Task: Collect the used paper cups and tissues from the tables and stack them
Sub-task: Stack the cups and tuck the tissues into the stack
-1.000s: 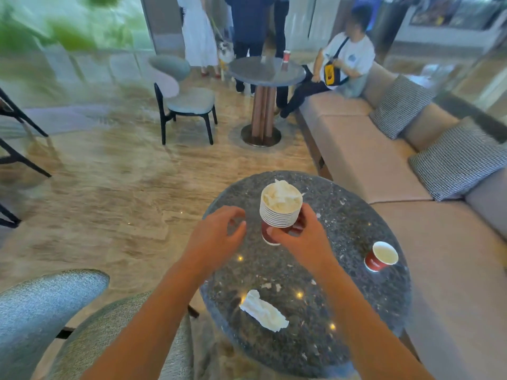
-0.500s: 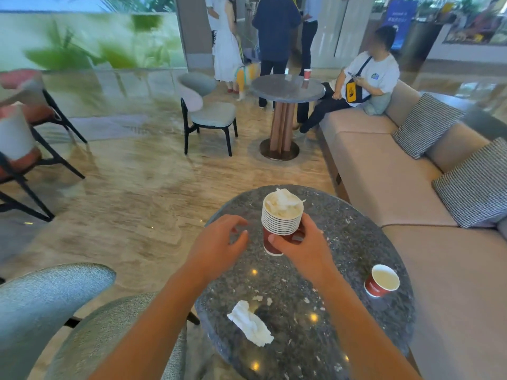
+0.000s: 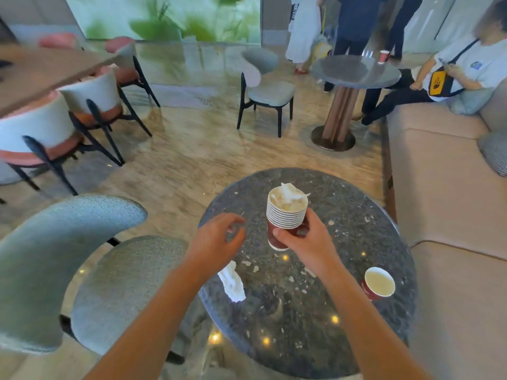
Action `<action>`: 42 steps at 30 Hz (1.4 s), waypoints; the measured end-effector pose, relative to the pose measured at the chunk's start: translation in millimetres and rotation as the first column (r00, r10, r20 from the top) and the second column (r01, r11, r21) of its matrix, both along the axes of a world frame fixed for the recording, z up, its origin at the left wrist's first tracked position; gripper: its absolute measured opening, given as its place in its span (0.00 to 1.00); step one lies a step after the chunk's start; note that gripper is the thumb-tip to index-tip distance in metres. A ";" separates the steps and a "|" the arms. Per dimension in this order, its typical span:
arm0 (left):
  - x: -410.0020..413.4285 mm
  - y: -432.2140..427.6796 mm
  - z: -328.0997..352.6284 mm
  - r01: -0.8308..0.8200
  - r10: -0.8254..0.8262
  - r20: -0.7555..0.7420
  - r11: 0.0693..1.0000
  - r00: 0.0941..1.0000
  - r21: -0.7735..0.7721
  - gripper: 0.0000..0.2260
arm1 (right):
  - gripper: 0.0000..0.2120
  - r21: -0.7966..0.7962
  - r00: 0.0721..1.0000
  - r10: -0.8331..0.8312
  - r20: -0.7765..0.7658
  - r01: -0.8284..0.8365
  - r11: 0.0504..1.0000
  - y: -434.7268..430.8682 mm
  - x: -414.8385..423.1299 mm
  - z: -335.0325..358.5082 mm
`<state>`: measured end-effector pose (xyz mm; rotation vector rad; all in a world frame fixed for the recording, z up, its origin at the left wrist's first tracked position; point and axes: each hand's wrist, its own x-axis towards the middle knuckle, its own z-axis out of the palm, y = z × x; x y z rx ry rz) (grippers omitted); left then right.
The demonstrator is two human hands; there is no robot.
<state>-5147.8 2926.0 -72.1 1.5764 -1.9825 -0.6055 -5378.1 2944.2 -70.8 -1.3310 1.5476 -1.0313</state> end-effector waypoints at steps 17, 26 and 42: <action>16.9 35.9 -72.6 -0.101 0.075 0.104 0.959 0.992 0.265 0.09 | 0.29 0.190 0.994 0.105 -0.013 -0.101 0.977 23.0 6.7 -51.6; 34.4 29.4 -135.7 -0.051 -0.011 0.150 0.915 0.989 0.400 0.17 | 0.28 0.328 0.994 0.092 -0.054 -0.069 0.942 35.8 33.3 -97.2; 36.5 13.1 -217.9 0.051 -0.151 0.208 0.907 0.966 0.418 0.27 | 0.33 0.419 0.998 -0.058 -0.022 0.062 0.906 54.8 41.1 -126.8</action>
